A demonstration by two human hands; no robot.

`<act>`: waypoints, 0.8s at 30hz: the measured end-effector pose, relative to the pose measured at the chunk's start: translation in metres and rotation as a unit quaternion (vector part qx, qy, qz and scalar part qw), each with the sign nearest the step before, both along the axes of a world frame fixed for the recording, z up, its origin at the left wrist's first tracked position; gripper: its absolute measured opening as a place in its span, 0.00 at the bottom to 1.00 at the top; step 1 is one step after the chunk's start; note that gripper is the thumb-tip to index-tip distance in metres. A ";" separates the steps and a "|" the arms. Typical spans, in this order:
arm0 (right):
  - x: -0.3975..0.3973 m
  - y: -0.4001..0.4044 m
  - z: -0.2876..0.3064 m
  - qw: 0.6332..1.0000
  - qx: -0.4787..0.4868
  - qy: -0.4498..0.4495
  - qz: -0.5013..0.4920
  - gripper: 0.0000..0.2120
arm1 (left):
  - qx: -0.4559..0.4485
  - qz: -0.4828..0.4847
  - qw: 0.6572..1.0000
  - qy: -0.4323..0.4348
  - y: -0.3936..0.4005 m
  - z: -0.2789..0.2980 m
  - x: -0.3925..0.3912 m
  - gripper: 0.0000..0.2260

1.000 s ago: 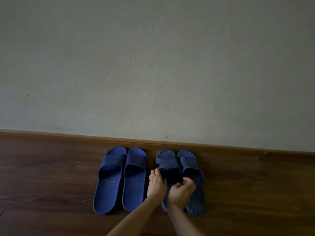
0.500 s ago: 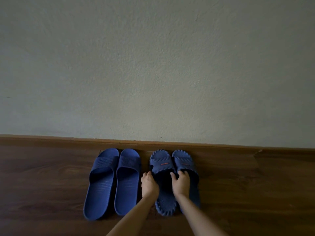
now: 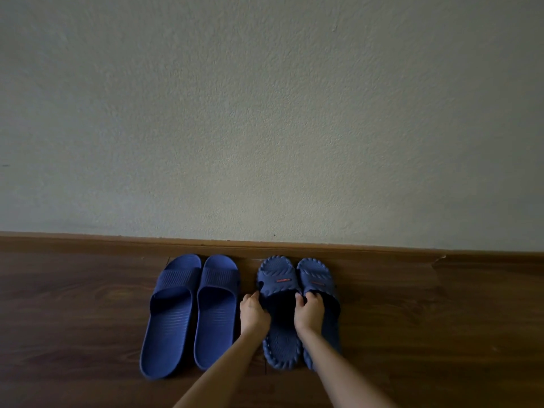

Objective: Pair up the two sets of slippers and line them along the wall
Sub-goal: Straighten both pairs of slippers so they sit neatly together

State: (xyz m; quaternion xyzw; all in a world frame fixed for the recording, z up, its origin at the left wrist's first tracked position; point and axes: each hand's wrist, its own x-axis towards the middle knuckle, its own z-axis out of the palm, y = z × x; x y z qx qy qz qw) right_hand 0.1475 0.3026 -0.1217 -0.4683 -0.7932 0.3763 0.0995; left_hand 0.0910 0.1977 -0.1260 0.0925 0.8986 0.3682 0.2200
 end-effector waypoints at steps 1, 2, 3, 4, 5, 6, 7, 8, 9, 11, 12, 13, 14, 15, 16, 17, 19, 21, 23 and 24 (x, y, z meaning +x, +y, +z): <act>-0.001 0.000 0.001 1.000 -0.002 0.000 -0.004 0.14 | -0.005 0.000 1.000 -0.002 0.000 0.000 -0.001 0.21; -0.002 0.000 0.001 1.000 -0.002 0.001 -0.007 0.14 | -0.009 0.001 1.000 -0.003 0.000 -0.001 -0.001 0.21; -0.003 0.000 0.001 1.000 -0.004 0.000 -0.009 0.14 | -0.011 0.002 1.000 -0.004 0.001 -0.001 -0.001 0.21; -0.004 0.000 0.000 1.000 -0.005 -0.001 -0.012 0.14 | -0.012 0.004 1.000 -0.006 0.001 -0.001 -0.001 0.21; -0.005 0.001 0.000 1.000 -0.005 -0.003 -0.015 0.14 | -0.013 0.006 1.000 -0.007 0.002 -0.001 -0.001 0.21; -0.006 0.001 0.001 1.000 -0.003 -0.006 -0.016 0.14 | -0.016 0.007 1.000 -0.006 0.003 0.000 0.001 0.19; -0.007 0.000 0.001 1.000 0.000 -0.009 -0.018 0.14 | -0.020 0.011 1.000 -0.004 0.005 0.002 0.002 0.17; -0.008 0.000 0.001 1.000 0.002 -0.012 -0.022 0.14 | -0.026 0.017 1.000 -0.003 0.006 0.005 0.003 0.15; -0.009 -0.001 0.001 0.999 0.003 -0.017 -0.029 0.13 | -0.033 0.025 0.999 -0.001 0.007 0.009 0.003 0.13; -0.011 -0.002 0.002 0.999 0.001 -0.027 -0.044 0.13 | -0.040 0.034 0.999 0.005 0.009 0.014 0.002 0.13; -0.011 -0.002 0.002 0.998 -0.002 -0.032 -0.047 0.12 | -0.038 0.038 0.999 0.006 0.009 0.014 0.001 0.13; -0.011 -0.002 0.001 0.998 -0.006 -0.033 -0.049 0.12 | -0.034 0.039 0.999 0.005 0.009 0.015 -0.001 0.13; -0.011 -0.001 0.000 0.998 -0.012 -0.032 -0.051 0.11 | -0.033 0.036 0.999 0.008 0.009 0.016 -0.002 0.12; -0.011 0.000 0.000 0.998 -0.017 -0.030 -0.052 0.11 | -0.033 0.028 0.999 0.014 0.009 0.016 -0.002 0.12; -0.011 0.000 0.000 0.998 -0.022 -0.029 -0.053 0.10 | -0.033 0.021 0.999 0.019 0.008 0.015 -0.003 0.12; -0.010 0.001 0.000 0.998 -0.025 -0.029 -0.053 0.10 | -0.031 0.018 0.999 0.022 0.007 0.015 -0.004 0.13; -0.010 0.002 -0.001 0.998 -0.027 -0.028 -0.053 0.11 | -0.022 0.021 0.999 0.015 0.006 0.015 -0.005 0.13; -0.010 0.001 0.000 0.998 -0.030 -0.026 -0.058 0.11 | -0.011 0.030 0.999 0.003 0.006 0.015 -0.007 0.13; -0.011 0.000 -0.001 0.997 -0.030 -0.022 -0.067 0.12 | 0.002 0.040 0.999 -0.005 0.005 0.015 -0.007 0.14; -0.012 -0.001 0.000 0.997 -0.031 -0.020 -0.073 0.13 | 0.008 0.042 0.999 -0.006 0.005 0.016 -0.008 0.14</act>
